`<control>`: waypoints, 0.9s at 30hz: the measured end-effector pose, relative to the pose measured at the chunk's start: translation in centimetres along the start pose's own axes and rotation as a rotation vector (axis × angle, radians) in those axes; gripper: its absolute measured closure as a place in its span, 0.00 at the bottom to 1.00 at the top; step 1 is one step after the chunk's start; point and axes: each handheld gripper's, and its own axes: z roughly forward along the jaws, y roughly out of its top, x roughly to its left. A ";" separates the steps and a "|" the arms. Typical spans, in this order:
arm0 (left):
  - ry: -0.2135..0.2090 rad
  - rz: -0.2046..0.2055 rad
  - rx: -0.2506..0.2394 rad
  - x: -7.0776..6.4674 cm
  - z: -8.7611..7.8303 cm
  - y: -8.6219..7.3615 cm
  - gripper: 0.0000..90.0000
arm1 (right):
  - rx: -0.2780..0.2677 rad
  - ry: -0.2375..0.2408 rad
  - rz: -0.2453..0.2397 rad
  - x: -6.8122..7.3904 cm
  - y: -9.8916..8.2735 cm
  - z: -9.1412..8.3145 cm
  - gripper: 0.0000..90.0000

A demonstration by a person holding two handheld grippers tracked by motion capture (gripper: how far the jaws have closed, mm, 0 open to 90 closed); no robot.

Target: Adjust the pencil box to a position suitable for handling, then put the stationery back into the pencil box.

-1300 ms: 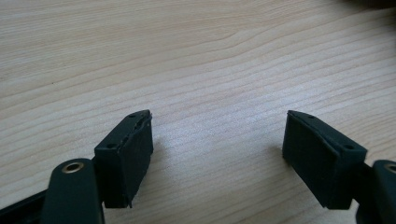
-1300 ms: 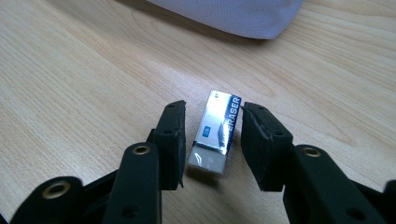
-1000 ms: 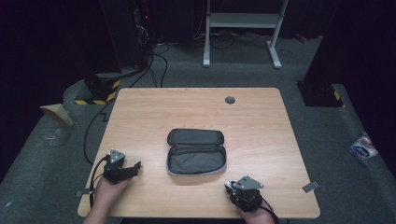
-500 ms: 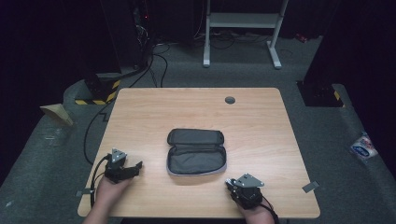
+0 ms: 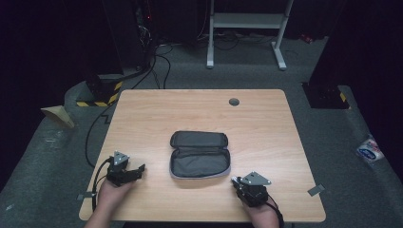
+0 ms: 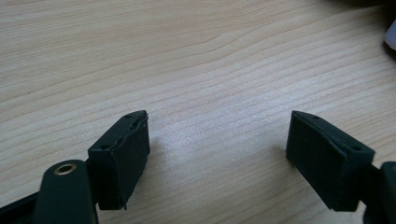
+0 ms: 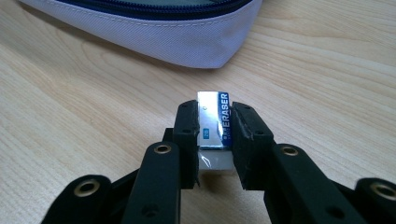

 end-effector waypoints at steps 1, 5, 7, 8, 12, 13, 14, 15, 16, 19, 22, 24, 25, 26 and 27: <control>0.000 0.000 0.000 0.0 0.0 0.0 0.24 | 0.001 -0.001 0.002 0.0 0.0 0.0 0.80; 0.001 0.000 0.001 0.0 0.0 0.0 0.24 | -0.002 -0.002 0.004 -0.2 0.0 0.0 0.80; 0.001 0.000 0.001 0.0 0.0 0.0 0.24 | -0.009 -0.006 0.005 -0.3 0.0 -0.1 0.80; 0.001 0.000 0.001 0.0 0.0 0.0 0.24 | -0.010 -0.008 0.006 -0.4 0.0 -0.1 0.80; 0.001 0.000 0.001 0.0 0.0 0.0 0.24 | -0.021 -0.015 0.007 -0.5 0.2 -0.2 0.80; 0.001 0.000 0.001 0.0 0.0 0.0 0.24 | -0.021 -0.015 0.007 -0.5 0.2 -0.2 0.80; 0.001 0.000 0.001 0.0 0.0 0.0 0.24 | -0.027 -0.018 0.005 -0.6 0.3 -0.2 0.80; 0.001 0.000 0.001 0.0 0.0 0.0 0.24 | -0.027 -0.018 0.005 -0.6 0.3 -0.2 0.80; 0.001 0.000 0.001 0.0 0.0 0.0 0.24 | -0.034 -0.022 0.004 -0.8 0.4 -0.2 0.80; 0.002 -0.002 0.001 -0.1 0.0 0.0 0.25 | -0.043 -0.026 0.012 -0.9 0.5 -0.3 0.80; 0.002 -0.002 0.000 -0.1 0.0 0.0 0.25 | -0.051 -0.031 0.017 -1.0 0.7 -0.3 0.80; 0.002 -0.002 0.001 -0.1 0.0 0.0 0.25 | -0.059 -0.032 0.021 -1.1 0.8 -0.4 0.80; 0.002 -0.002 0.001 -0.1 0.0 0.0 0.25 | -0.059 -0.032 0.021 -1.1 0.8 -0.4 0.80; 0.002 -0.002 0.001 -0.1 0.0 0.0 0.25 | -0.062 -0.031 0.025 -1.2 0.9 -0.4 0.80; 0.002 -0.002 0.001 -0.1 0.0 0.0 0.25 | -0.072 -0.033 0.022 -1.2 1.1 -0.5 0.80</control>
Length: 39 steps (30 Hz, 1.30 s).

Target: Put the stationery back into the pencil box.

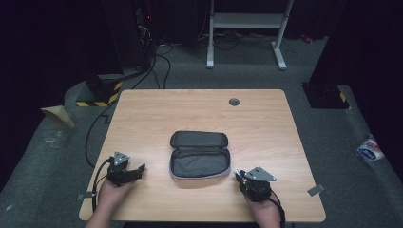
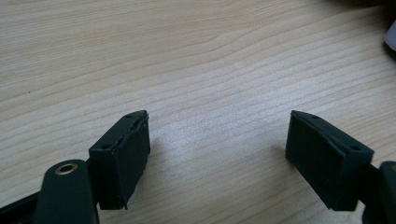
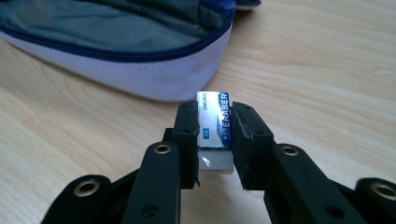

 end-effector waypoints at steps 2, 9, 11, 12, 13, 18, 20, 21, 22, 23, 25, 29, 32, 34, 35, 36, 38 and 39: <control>0.000 0.000 0.000 0.0 0.0 0.0 0.25 | -0.015 -0.008 -0.003 0.0 0.4 0.0 0.80; -0.001 0.003 0.003 0.0 0.0 0.0 0.25 | -0.036 -0.010 -0.001 -0.4 1.3 0.2 0.80; -0.002 0.004 0.003 0.0 0.0 0.0 0.25 | -0.042 -0.008 -0.004 -0.3 1.7 0.3 0.80; -0.002 0.004 0.003 0.0 0.0 0.0 0.25 | -0.042 -0.008 -0.004 -0.3 1.7 0.3 0.80; -0.002 0.005 0.005 0.0 0.0 0.0 0.25 | -0.043 -0.009 -0.018 -0.3 1.9 0.3 0.80; -0.005 0.003 0.002 0.0 0.0 0.0 0.25 | -0.055 -0.013 -0.046 0.2 3.2 0.4 0.80; -0.005 0.003 0.002 0.0 0.0 0.0 0.25 | -0.065 -0.015 -0.052 0.3 3.6 0.4 0.80; -0.005 0.004 0.001 0.0 0.0 0.0 0.25 | -0.070 -0.009 -0.046 0.4 3.9 0.3 0.80; -0.006 0.005 0.001 0.0 0.0 0.0 0.25 | -0.076 -0.005 -0.046 0.4 4.2 0.3 0.80; -0.006 0.005 0.001 0.0 0.0 0.0 0.25 | -0.079 -0.001 -0.044 0.5 4.4 0.4 0.80; -0.007 0.005 0.002 0.0 0.0 0.0 0.25 | -0.084 0.003 -0.047 0.6 4.9 0.4 0.80; -0.009 0.006 0.001 0.0 0.0 0.0 0.25 | -0.090 0.014 -0.057 0.9 5.7 0.6 0.80; -0.010 0.006 0.001 0.0 0.0 0.0 0.25 | -0.089 0.023 -0.064 1.3 6.4 1.0 0.80; -0.011 0.008 0.002 0.0 0.0 0.0 0.25 | -0.087 0.028 -0.069 1.5 6.7 1.2 0.80; -0.011 0.008 0.002 0.0 0.0 0.0 0.25 | -0.087 0.029 -0.067 1.6 6.9 1.3 0.80; -0.010 0.012 0.000 0.0 0.0 0.0 0.25 | -0.087 0.031 -0.065 1.7 7.0 1.5 0.80; -0.012 0.014 0.001 0.0 0.0 0.0 0.25 | -0.088 0.032 -0.067 2.1 7.5 1.8 0.80; -0.012 0.014 0.000 0.0 0.0 0.0 0.25 | -0.090 0.035 -0.069 2.2 7.7 2.0 0.80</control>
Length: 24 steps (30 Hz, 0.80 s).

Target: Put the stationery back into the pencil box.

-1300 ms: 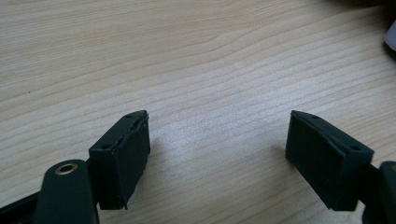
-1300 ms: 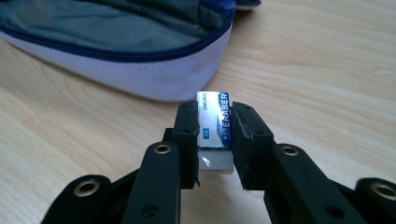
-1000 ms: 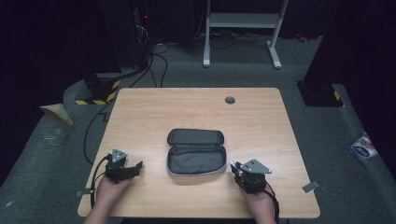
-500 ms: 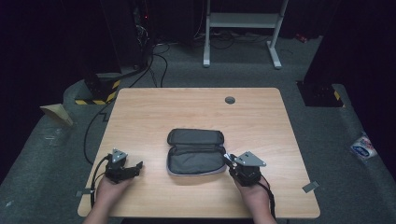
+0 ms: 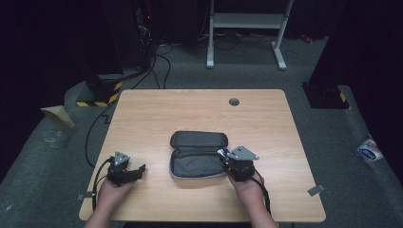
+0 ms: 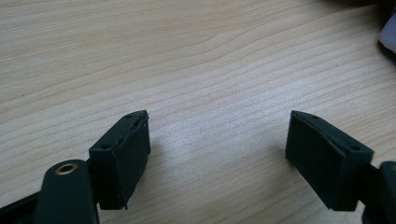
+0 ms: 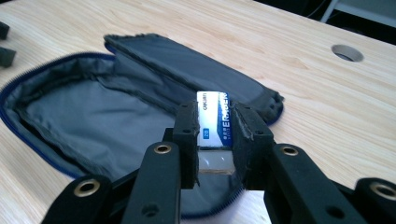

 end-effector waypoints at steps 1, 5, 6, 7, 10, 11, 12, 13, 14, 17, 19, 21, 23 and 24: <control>0.000 0.000 0.000 0.0 0.0 0.0 0.25 | -0.003 0.005 0.000 0.2 0.2 0.2 0.80; -0.001 0.003 0.000 0.0 0.0 0.0 0.25 | -0.005 0.020 -0.010 1.0 1.1 0.9 0.80; 0.000 0.005 0.000 0.0 0.0 0.0 0.25 | -0.005 0.026 -0.013 1.2 1.3 1.1 0.80; 0.000 0.005 0.000 0.0 0.0 0.0 0.25 | -0.007 0.028 -0.016 1.4 1.4 1.2 0.80; -0.001 0.005 0.000 0.0 0.0 0.0 0.25 | -0.008 0.039 -0.028 1.9 1.8 1.6 0.80; -0.001 0.005 0.000 0.0 0.0 0.0 0.25 | -0.005 0.043 -0.032 2.2 2.0 1.8 0.80; -0.002 0.005 0.001 0.0 0.0 0.0 0.25 | 0.000 0.047 -0.035 2.5 2.2 2.1 0.80; -0.002 0.005 0.001 0.0 0.0 0.0 0.25 | 0.000 0.047 -0.035 2.5 2.2 2.1 0.80; -0.002 0.004 0.001 0.0 0.0 0.0 0.25 | 0.002 0.047 -0.043 2.8 2.3 2.4 0.80; -0.003 0.005 0.001 0.0 0.0 0.0 0.25 | 0.019 0.037 -0.050 2.8 2.2 2.8 0.80; -0.004 0.005 0.001 0.0 0.0 0.0 0.25 | 0.030 0.030 -0.051 2.7 2.0 2.9 0.80; -0.004 0.005 0.001 0.0 0.0 0.0 0.25 | 0.058 0.019 -0.037 2.3 1.5 3.3 0.80; -0.005 0.006 0.001 0.0 0.0 0.0 0.25 | 0.092 0.009 -0.021 1.8 0.7 3.8 0.80; -0.005 0.006 0.001 0.0 0.0 0.0 0.25 | 0.101 0.005 -0.019 1.7 0.4 3.9 0.80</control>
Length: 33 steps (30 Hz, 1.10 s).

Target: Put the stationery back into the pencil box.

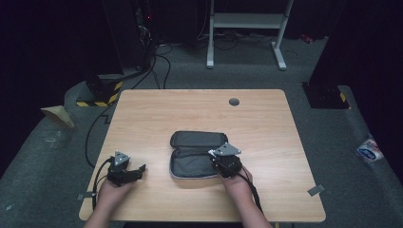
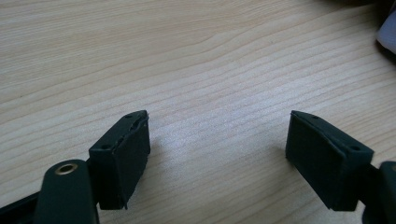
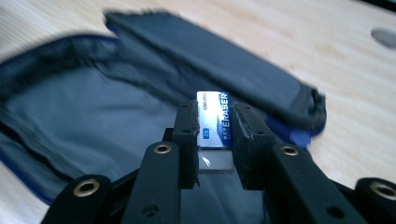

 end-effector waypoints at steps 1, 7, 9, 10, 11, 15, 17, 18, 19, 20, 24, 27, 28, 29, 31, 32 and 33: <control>0.000 0.000 0.000 0.0 0.0 0.0 0.25 | 0.012 -0.004 0.003 -0.2 -0.3 0.3 0.80; 0.000 0.001 0.000 0.0 0.0 0.0 0.25 | 0.042 -0.010 0.007 -0.4 -1.1 0.7 0.80; 0.000 0.001 0.001 0.0 0.0 0.0 0.25 | 0.045 -0.009 0.007 -0.4 -1.1 0.7 0.80; 0.000 0.001 0.000 0.0 0.0 0.0 0.25 | 0.044 -0.008 0.005 -0.4 -1.1 0.8 0.80; 0.000 0.001 0.000 0.0 0.0 0.0 0.25 | 0.052 -0.006 0.007 -0.4 -1.3 0.9 0.80; -0.001 0.001 0.000 0.0 0.0 0.0 0.25 | 0.068 -0.002 0.006 -0.3 -1.6 1.0 0.80; -0.001 0.001 0.000 0.0 0.0 0.0 0.25 | 0.071 -0.002 0.004 -0.3 -1.6 1.1 0.80; -0.001 0.002 0.001 0.0 0.0 0.0 0.25 | 0.076 -0.003 0.004 -0.2 -1.7 1.1 0.80; -0.001 0.002 0.001 0.0 0.0 0.0 0.25 | 0.076 -0.003 0.004 -0.2 -1.7 1.1 0.80; -0.001 0.002 0.000 0.0 0.0 0.0 0.25 | 0.077 -0.003 0.001 -0.2 -1.7 1.1 0.80; -0.001 0.002 0.000 0.0 0.0 0.0 0.25 | 0.075 -0.003 0.000 -0.3 -1.7 1.1 0.80; -0.002 0.003 0.001 0.0 0.0 0.0 0.25 | 0.063 -0.003 0.004 -0.3 -1.6 1.0 0.75; -0.002 0.003 0.001 0.0 0.0 0.0 0.25 | 0.060 -0.004 0.007 -0.3 -1.6 0.9 0.74; -0.002 0.003 0.001 0.0 0.0 0.0 0.25 | 0.058 -0.004 0.009 -0.3 -1.6 0.9 0.74; -0.002 0.003 0.001 0.0 0.0 0.0 0.25 | 0.055 -0.007 0.013 -0.3 -1.5 0.9 0.74; -0.002 0.004 0.001 0.0 0.0 0.0 0.25 | 0.054 -0.006 0.012 -0.4 -1.5 0.9 0.74; -0.002 0.004 0.001 0.0 0.0 0.0 0.25 | 0.053 -0.008 0.012 -0.4 -1.5 0.9 0.74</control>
